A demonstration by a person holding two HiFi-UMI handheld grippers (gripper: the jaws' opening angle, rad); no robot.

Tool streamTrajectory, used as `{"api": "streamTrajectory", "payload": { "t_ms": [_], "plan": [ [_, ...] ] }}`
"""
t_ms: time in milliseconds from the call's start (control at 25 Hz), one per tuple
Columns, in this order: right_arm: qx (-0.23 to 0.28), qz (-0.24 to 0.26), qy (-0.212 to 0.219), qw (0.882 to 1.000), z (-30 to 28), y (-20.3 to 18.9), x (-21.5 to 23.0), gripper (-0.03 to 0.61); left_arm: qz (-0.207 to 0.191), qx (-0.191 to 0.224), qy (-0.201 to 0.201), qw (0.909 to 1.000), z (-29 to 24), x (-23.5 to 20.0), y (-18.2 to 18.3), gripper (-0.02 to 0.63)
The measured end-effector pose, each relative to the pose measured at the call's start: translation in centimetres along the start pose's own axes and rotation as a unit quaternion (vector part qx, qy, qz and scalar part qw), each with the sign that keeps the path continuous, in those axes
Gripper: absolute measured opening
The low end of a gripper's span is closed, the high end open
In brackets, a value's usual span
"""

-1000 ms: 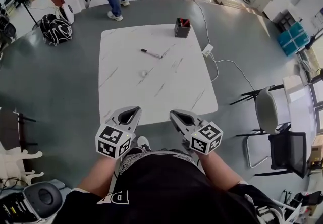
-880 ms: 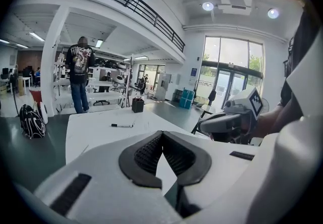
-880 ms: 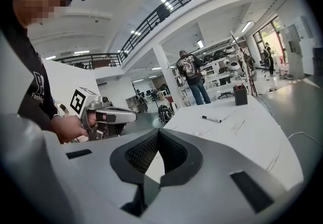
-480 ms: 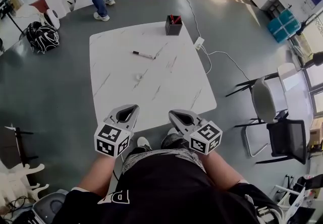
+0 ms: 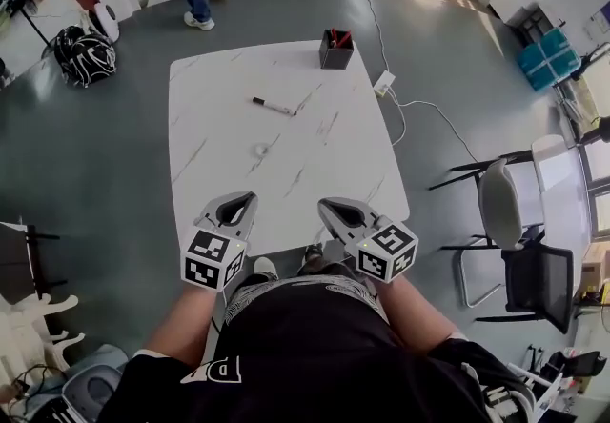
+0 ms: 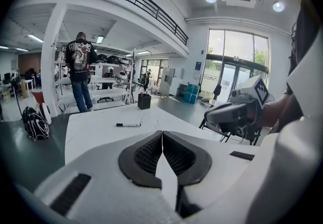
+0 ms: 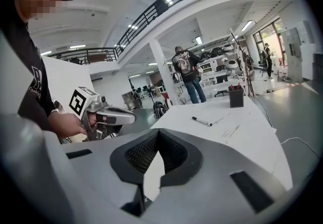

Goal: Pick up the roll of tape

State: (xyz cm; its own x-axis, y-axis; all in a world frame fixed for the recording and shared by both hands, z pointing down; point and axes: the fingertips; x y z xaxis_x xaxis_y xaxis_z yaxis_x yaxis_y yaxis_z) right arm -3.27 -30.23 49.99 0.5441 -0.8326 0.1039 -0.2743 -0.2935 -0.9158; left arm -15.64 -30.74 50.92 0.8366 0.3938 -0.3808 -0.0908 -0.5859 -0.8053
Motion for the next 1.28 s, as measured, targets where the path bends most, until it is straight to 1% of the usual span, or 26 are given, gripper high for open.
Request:
{"api": "streamTrajectory", "payload": {
  "t_ms": [120,280,560,680,720,800,840,1080,1280],
  "plan": [
    [0.0,0.002,0.01,1.0,-0.9,0.5,1.6,0.005,0.006,-0.005,0.022,0.9997,-1.4,-1.4,0.4,0.018],
    [-0.001,-0.001,0.021,1.0,-1.5,0.7,3.3,0.005,0.007,-0.026,0.046,0.9986,-3.5,-2.9,0.3,0.018],
    [-0.01,-0.012,0.032,0.999,-2.2,0.1,5.9,0.003,0.017,-0.047,0.073,0.996,-7.8,-6.0,-0.1,0.02],
    [-0.019,-0.018,0.037,0.999,-2.3,-0.4,6.7,0.005,0.019,-0.064,0.081,0.9945,-9.8,-7.0,-0.7,0.025],
    [-0.022,-0.02,0.039,0.999,-2.3,-0.7,6.9,0.005,0.02,-0.069,0.083,0.994,-10.4,-7.4,-0.9,0.032],
    [-0.028,-0.026,0.043,0.998,-2.4,-1.3,7.2,0.003,0.022,-0.081,0.085,0.9928,-11.7,-7.9,-1.5,0.087],
    [-0.03,-0.029,0.044,0.998,-2.4,-1.6,7.4,0.005,0.023,-0.086,0.087,0.9922,-12.4,-8.2,-1.8,0.101],
    [-0.042,-0.044,0.042,0.997,-2.4,-2.8,8.9,0.003,0.028,-0.112,0.108,0.9875,-15.7,-11.0,-3.1,0.124],
    [-0.05,-0.057,0.037,0.996,-2.3,-3.9,10.7,0.005,0.032,-0.144,0.115,0.9824,-18.9,-12.9,-4.7,0.153]
  ]
}}
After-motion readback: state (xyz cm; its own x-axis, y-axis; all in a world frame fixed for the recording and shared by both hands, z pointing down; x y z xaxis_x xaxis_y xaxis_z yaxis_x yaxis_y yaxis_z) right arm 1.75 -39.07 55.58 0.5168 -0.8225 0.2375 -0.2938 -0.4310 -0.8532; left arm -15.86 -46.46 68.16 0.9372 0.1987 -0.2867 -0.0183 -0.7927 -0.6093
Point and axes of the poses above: the fingertips, and each gripper's own axes: z backward along the fingers, x to its right, y out of its top, and after that the axes turned 14 degrees about z, right-handed
